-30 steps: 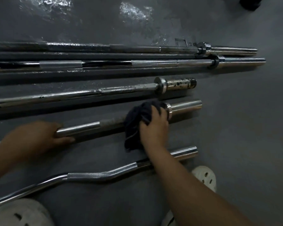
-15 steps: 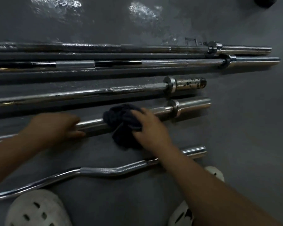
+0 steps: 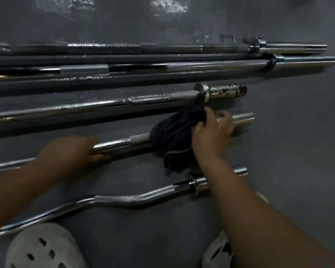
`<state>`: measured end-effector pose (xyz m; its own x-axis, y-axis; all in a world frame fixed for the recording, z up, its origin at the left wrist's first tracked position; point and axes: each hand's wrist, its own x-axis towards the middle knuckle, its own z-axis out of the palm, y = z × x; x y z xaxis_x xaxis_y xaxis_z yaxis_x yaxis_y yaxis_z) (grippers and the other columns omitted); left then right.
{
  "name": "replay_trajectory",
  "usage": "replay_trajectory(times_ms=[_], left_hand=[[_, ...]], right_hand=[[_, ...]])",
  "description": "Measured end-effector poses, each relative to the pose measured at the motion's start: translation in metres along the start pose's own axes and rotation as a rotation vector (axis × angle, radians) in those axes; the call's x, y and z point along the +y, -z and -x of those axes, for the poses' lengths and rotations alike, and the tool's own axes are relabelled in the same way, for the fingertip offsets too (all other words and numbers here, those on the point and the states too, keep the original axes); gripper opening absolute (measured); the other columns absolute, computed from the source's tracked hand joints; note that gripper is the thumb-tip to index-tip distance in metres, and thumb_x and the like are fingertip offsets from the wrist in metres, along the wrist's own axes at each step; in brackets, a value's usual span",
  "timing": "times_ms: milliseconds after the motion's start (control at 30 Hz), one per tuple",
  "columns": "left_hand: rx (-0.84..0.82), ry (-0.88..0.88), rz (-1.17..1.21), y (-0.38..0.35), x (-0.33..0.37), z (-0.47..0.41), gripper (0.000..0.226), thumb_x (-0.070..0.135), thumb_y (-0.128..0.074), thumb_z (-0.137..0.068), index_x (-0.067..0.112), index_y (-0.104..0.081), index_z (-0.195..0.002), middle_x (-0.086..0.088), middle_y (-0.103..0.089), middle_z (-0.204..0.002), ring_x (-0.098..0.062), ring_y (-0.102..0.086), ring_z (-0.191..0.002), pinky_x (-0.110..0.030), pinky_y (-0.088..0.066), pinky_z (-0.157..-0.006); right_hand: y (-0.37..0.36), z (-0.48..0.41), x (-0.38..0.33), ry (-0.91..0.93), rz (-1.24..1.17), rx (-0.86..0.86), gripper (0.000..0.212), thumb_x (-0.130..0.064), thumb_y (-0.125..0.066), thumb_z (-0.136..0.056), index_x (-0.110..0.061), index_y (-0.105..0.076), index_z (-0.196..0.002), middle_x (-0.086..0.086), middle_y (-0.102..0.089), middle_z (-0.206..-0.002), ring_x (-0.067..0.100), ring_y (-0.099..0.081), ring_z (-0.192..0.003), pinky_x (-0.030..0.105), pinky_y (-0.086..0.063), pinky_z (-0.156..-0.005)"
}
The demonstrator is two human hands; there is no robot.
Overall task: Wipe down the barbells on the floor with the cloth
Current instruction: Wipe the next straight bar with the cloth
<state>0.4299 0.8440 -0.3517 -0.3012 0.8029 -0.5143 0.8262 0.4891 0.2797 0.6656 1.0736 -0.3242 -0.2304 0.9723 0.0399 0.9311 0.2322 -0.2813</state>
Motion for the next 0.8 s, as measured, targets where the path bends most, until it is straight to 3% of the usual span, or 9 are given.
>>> replay_trajectory(times_ms=[33,100,200,267,367,433,567,700,800], left_hand=[[-0.227,0.073,0.055,0.008,-0.004,-0.01,0.064,0.084,-0.055,-0.066,0.027,-0.06,-0.093,0.001,-0.068,-0.095,-0.018,-0.064,-0.084,-0.028,-0.048,-0.072],[-0.355,0.06,0.134,0.016,-0.01,-0.022,0.085,0.101,-0.041,-0.044,0.03,-0.061,-0.086,0.007,-0.066,-0.09,-0.011,-0.062,-0.081,-0.026,-0.047,-0.073],[0.077,-0.049,-0.099,-0.004,-0.013,-0.005,0.054,0.082,-0.05,-0.074,0.031,-0.051,-0.091,0.006,-0.065,-0.092,-0.018,-0.064,-0.083,-0.03,-0.049,-0.067],[0.259,-0.076,-0.084,-0.02,-0.001,0.009,0.037,0.063,-0.06,-0.083,0.028,-0.052,-0.092,0.001,-0.065,-0.088,-0.026,-0.065,-0.08,-0.033,-0.051,-0.063],[-0.194,0.023,0.08,0.008,-0.002,-0.011,0.037,0.068,-0.061,-0.08,0.032,-0.052,-0.082,0.005,-0.057,-0.082,-0.019,-0.06,-0.079,-0.028,-0.042,-0.067],[-0.322,-0.003,0.064,0.017,-0.002,-0.02,0.04,0.071,-0.058,-0.079,0.032,-0.052,-0.082,0.005,-0.059,-0.084,-0.015,-0.059,-0.08,-0.026,-0.04,-0.068],[0.167,-0.03,-0.124,-0.012,0.004,0.01,0.041,0.066,-0.051,-0.086,0.025,-0.049,-0.095,-0.002,-0.066,-0.096,-0.026,-0.065,-0.089,-0.032,-0.046,-0.067],[-0.286,-0.015,0.114,0.009,-0.002,-0.018,0.039,0.068,-0.06,-0.081,0.03,-0.056,-0.088,0.001,-0.065,-0.093,-0.018,-0.061,-0.084,-0.028,-0.045,-0.073],[-0.123,-0.016,-0.038,0.007,0.001,-0.011,0.041,0.071,-0.056,-0.082,0.03,-0.051,-0.089,0.001,-0.065,-0.093,-0.018,-0.06,-0.081,-0.029,-0.042,-0.067]], right_hand=[[-0.006,0.011,-0.018,-0.019,0.025,-0.039,0.039,-0.028,-0.059,-0.087,-0.03,-0.063,-0.126,0.013,-0.043,-0.141,0.037,-0.039,-0.126,0.05,-0.045,-0.098],[-0.014,0.036,-0.044,0.109,0.096,-0.168,0.042,-0.045,-0.058,-0.088,-0.033,-0.061,-0.128,0.012,-0.041,-0.143,0.038,-0.037,-0.127,0.049,-0.043,-0.098],[0.0,0.01,-0.035,0.418,0.114,-0.315,0.04,-0.045,-0.061,-0.089,-0.03,-0.063,-0.126,0.012,-0.042,-0.139,0.036,-0.04,-0.124,0.044,-0.041,-0.1],[0.006,-0.022,-0.001,0.388,0.076,-0.208,0.033,-0.028,-0.06,-0.09,-0.022,-0.067,-0.122,0.014,-0.047,-0.134,0.037,-0.045,-0.12,0.043,-0.044,-0.101],[-0.009,0.011,-0.01,0.122,0.026,-0.036,0.04,-0.033,-0.051,-0.089,-0.023,-0.065,-0.125,0.015,-0.049,-0.136,0.041,-0.045,-0.121,0.052,-0.046,-0.097],[-0.021,0.055,-0.046,0.247,0.148,-0.127,0.054,-0.052,-0.048,-0.083,-0.026,-0.06,-0.128,0.011,-0.046,-0.14,0.039,-0.04,-0.128,0.053,-0.041,-0.097],[-0.003,0.015,-0.029,0.637,0.123,-0.34,0.056,-0.04,-0.053,-0.075,-0.026,-0.061,-0.128,0.007,-0.054,-0.13,0.035,-0.046,-0.118,0.048,-0.046,-0.097],[0.001,0.004,0.006,0.2,-0.004,-0.157,0.05,-0.032,-0.051,-0.079,-0.025,-0.062,-0.128,0.011,-0.05,-0.132,0.038,-0.043,-0.119,0.043,-0.041,-0.101],[-0.01,0.064,-0.056,0.228,0.009,-0.195,0.044,-0.033,-0.058,-0.077,-0.031,-0.065,-0.119,0.008,-0.048,-0.131,0.036,-0.039,-0.116,0.041,-0.044,-0.093]])
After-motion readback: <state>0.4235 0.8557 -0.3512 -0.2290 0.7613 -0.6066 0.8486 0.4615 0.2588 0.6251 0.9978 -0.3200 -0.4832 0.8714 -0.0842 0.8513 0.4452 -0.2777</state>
